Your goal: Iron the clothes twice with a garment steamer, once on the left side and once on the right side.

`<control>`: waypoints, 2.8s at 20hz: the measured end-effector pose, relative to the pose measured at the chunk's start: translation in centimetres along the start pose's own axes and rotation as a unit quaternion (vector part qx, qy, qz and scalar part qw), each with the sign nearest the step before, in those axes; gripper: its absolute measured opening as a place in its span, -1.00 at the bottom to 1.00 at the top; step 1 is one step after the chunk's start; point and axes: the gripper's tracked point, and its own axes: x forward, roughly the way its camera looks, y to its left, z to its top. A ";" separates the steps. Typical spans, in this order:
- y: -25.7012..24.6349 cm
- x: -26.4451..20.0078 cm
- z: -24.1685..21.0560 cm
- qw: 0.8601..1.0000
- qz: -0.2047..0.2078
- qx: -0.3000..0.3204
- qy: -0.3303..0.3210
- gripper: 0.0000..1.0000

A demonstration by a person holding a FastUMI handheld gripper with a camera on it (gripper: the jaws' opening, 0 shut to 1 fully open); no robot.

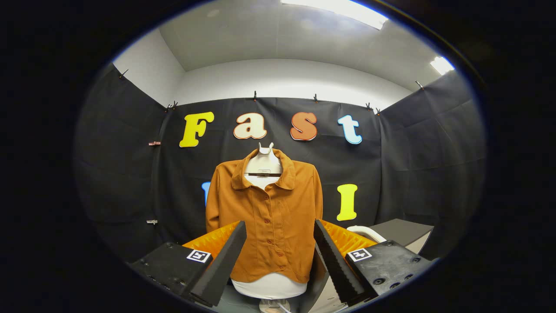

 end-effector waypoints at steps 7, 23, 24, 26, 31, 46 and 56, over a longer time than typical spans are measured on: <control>0.1 0.0 -0.1 1.000 -0.001 -0.001 0.003 0.96; -0.8 0.0 -1.6 0.996 -0.090 -0.018 0.023 0.96; -1.2 0.1 -1.8 0.995 -0.097 -0.022 0.025 0.96; -2.0 0.6 -2.1 0.993 -0.110 -0.027 0.030 0.96; -5.6 2.5 -2.8 0.991 -0.129 -0.017 0.031 0.96; -25.6 16.8 -7.7 0.989 -0.126 -0.016 0.076 0.96; -34.3 23.7 -18.1 0.968 -0.109 0.011 0.224 0.97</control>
